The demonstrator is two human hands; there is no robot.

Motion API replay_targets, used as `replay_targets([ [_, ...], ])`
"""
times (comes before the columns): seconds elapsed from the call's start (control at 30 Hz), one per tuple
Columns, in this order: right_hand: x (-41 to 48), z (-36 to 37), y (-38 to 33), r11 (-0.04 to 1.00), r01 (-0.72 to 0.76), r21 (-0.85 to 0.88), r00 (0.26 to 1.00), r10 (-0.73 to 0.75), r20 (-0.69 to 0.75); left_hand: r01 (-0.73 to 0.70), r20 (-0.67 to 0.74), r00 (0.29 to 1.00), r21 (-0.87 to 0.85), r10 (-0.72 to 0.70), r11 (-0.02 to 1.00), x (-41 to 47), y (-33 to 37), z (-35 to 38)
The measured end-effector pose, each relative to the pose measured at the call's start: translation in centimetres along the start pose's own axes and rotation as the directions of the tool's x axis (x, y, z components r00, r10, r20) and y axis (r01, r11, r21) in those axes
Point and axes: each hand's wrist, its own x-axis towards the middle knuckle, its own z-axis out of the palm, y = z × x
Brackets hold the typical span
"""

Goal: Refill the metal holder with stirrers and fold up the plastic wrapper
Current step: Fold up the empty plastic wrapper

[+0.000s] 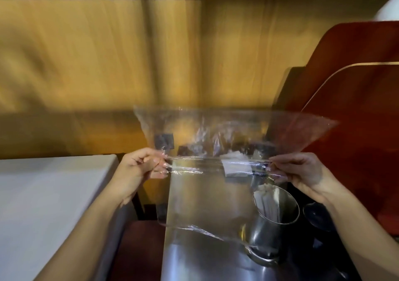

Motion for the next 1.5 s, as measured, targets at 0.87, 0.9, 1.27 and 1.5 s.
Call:
replay_targets([
  [0.87,-2.4,1.6,-0.1,0.977,0.064,-0.201,0.997,-0.054,0.053,0.093,0.145,0.984,0.078,-0.104,0.993,-0.3,-0.3,1.0],
  [0.9,-2.4,1.6,0.0,0.973,0.054,-0.224,0.998,-0.044,0.052,0.1,0.135,0.985,0.071,-0.109,0.992,-0.2,-0.2,1.1],
  [1.27,-3.4,0.8,1.6,0.993,-0.109,-0.045,0.994,0.109,-0.001,0.169,0.096,0.983,-0.175,-0.155,0.97,-0.3,-1.9,0.9],
  [1.5,-3.2,1.3,1.5,0.991,-0.004,-0.13,0.993,-0.011,-0.115,0.259,0.116,0.964,-0.203,-0.24,0.944,-0.6,-2.2,1.2],
])
